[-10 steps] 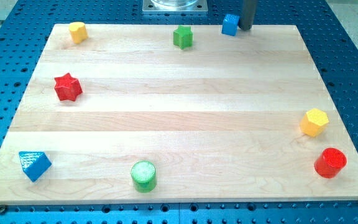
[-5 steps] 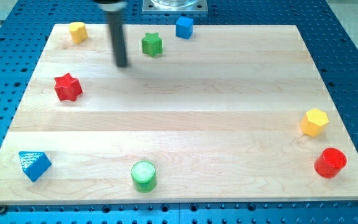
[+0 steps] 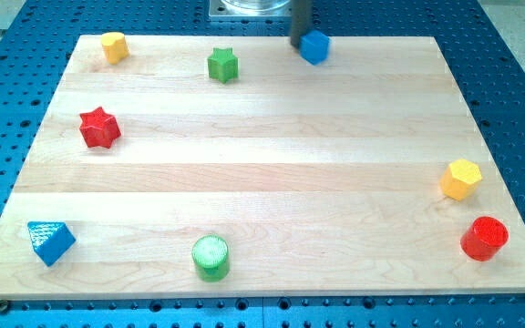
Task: Place the cube above the hexagon
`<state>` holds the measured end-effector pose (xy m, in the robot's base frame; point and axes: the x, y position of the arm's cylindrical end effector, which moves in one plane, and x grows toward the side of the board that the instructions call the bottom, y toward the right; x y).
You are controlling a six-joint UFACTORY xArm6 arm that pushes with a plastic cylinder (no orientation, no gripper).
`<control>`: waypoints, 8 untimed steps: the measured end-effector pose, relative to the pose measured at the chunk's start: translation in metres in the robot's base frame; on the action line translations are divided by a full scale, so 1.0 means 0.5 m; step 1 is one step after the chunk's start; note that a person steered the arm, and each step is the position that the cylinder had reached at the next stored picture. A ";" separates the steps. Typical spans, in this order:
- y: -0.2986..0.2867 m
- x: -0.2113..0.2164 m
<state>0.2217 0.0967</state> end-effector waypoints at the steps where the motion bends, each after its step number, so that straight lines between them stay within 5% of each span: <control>1: 0.106 0.099; 3: -0.023 0.005; 4: 0.113 0.036; 6: 0.207 0.246; 8: 0.052 0.324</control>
<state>0.3836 0.1226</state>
